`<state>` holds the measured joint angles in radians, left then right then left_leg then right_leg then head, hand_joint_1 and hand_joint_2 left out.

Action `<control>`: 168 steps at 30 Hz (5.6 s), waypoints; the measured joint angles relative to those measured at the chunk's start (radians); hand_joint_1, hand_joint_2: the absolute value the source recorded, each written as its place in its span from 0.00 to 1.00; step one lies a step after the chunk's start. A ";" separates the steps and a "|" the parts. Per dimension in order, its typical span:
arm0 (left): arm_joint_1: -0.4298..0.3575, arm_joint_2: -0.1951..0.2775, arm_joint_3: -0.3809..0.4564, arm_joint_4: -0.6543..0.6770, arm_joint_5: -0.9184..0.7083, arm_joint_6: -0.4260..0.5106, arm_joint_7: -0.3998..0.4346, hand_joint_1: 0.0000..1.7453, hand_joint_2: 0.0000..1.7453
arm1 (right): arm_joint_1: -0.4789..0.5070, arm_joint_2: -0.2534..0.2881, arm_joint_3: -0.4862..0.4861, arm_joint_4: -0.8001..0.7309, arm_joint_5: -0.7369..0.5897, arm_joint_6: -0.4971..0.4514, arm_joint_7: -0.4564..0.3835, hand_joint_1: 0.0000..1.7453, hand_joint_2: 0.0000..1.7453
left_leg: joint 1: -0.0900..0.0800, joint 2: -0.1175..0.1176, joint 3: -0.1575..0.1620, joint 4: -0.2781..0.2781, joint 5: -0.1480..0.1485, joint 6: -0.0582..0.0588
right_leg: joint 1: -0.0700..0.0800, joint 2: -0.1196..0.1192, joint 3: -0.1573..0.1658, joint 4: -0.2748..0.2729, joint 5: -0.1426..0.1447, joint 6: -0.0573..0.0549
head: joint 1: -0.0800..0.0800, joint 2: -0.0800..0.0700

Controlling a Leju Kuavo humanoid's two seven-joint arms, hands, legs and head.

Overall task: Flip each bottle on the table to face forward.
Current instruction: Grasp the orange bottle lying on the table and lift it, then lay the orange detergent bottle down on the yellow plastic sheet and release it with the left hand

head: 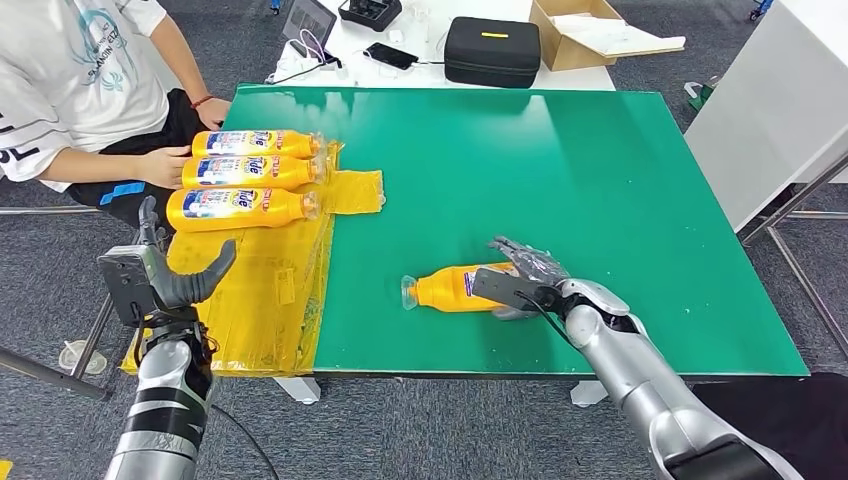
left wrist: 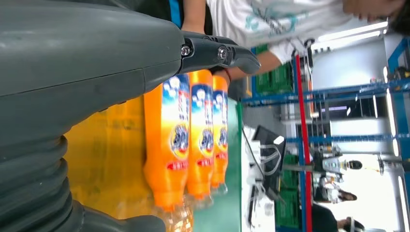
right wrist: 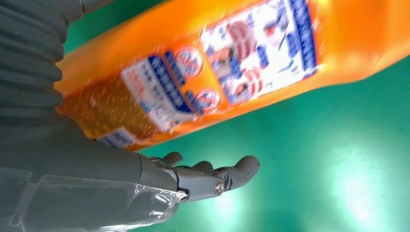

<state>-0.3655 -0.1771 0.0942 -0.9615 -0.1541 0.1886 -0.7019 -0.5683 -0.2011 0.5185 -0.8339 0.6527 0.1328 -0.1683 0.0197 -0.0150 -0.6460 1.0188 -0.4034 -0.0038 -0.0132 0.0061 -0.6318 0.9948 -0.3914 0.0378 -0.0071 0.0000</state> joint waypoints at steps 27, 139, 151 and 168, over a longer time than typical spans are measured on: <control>-0.059 -0.007 -0.031 0.114 0.029 -0.021 0.000 0.00 1.00 | -0.161 -0.036 0.228 0.170 -0.014 0.191 -0.027 0.00 1.00 | 0.000 0.000 0.001 0.000 0.000 0.000 | 0.000 0.000 0.001 0.000 0.000 0.000 | 0.000 0.000; 0.071 0.023 -0.434 0.018 0.588 -0.702 0.294 0.03 1.00 | 0.207 0.542 0.067 0.228 -0.359 -0.550 -0.428 1.00 1.00 | 0.001 0.000 -0.002 -0.001 -0.001 -0.001 | 0.002 -0.002 -0.003 0.000 -0.002 -0.001 | 0.000 0.000; 0.082 0.030 -0.419 0.027 0.659 -0.738 0.305 1.00 1.00 | 0.179 0.542 0.114 0.273 -0.373 -0.548 -0.417 1.00 1.00 | 0.001 0.000 -0.002 -0.001 -0.001 -0.001 | 0.002 -0.002 -0.003 0.000 -0.002 -0.001 | 0.000 0.000; 0.093 0.025 -0.409 -0.019 0.726 -0.696 0.339 1.00 1.00 | 0.168 0.553 0.044 0.282 -0.377 -0.572 -0.432 0.00 0.00 | 0.001 0.001 -0.002 -0.001 -0.001 -0.001 | 0.002 -0.001 -0.003 0.000 -0.001 -0.001 | 0.000 0.000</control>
<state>-0.2724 -0.1523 -0.3147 -0.9803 0.5716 -0.5077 -0.3625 -0.4006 0.3519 0.5622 -0.5520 0.2755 -0.4389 -0.6006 0.0211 -0.0144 -0.6485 1.0181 -0.4043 -0.0051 -0.0115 0.0055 -0.6348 0.9948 -0.3927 0.0367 -0.0067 0.0000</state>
